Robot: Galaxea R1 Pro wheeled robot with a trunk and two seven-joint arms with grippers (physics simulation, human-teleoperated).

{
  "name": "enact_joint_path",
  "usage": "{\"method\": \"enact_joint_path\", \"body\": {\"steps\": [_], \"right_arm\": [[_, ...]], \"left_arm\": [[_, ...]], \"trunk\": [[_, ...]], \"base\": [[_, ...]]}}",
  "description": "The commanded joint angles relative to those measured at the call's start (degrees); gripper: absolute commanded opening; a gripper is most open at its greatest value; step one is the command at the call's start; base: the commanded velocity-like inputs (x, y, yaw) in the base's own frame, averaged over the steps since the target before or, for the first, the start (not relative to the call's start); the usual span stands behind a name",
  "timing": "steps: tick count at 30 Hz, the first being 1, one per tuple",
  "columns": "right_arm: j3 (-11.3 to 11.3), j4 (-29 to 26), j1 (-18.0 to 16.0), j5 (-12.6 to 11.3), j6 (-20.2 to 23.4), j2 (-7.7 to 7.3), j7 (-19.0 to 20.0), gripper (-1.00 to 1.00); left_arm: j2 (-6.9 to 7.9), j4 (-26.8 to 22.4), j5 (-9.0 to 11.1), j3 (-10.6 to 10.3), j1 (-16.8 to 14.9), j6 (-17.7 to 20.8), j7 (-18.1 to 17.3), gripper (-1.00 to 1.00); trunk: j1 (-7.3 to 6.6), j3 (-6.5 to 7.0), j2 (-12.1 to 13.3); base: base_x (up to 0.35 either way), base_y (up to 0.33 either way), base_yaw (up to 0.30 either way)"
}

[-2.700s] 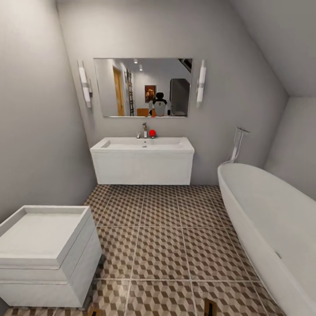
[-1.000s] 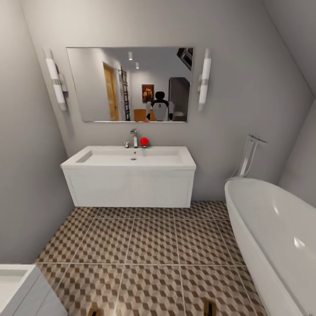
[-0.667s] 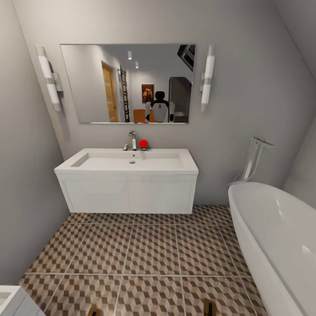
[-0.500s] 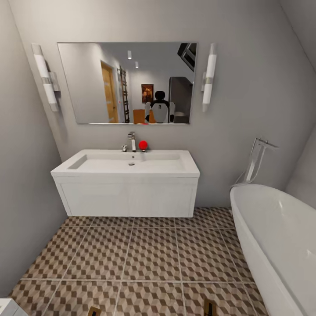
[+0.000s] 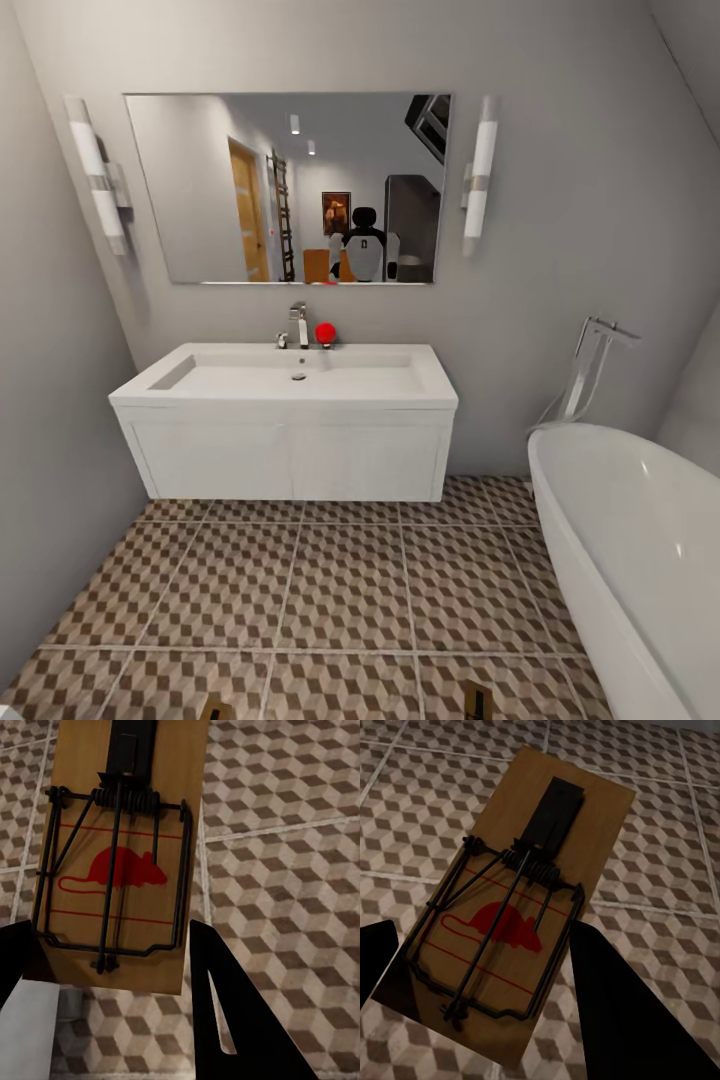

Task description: Take the four mousetraps from the cabinet in the bathroom and place them on the bathroom floor. Make sure all four end up on the same floor surface, and ensure that at least two of them are either under or directly next to the same bathroom sink.

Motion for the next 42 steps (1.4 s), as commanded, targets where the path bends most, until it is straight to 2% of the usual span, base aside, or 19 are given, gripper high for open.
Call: {"method": "enact_joint_path", "body": {"steps": [1,13,40,42], "right_arm": [[0.1,0.0,0.0,0.4,-0.1,0.0,-0.2,-1.0],[0.1,0.0,0.0,0.4,-0.1,0.0,-0.2,-1.0],[0.1,0.0,0.0,0.4,0.0,-0.02,-0.2,-1.0],[0.1,0.0,0.0,0.4,0.0,0.08,-0.2,-1.0]], "left_arm": [[0.05,-0.1,-0.1,-0.5,0.0,0.1,0.8,-1.0],[0.05,-0.2,-0.1,-0.5,0.0,0.0,0.8,-1.0],[0.13,-0.2,0.0,-0.5,0.0,0.0,0.8,-1.0],[0.09,-0.2,0.0,-0.5,0.0,-0.2,-0.5,-1.0]], "trunk": [[0.0,-0.06,0.0],[0.0,-0.06,0.0],[0.0,-0.06,0.0],[0.0,-0.06,0.0]], "base": [[0.072,0.0,0.0],[0.182,0.0,0.0],[0.006,0.0,0.0],[0.0,0.0,0.0]]}}
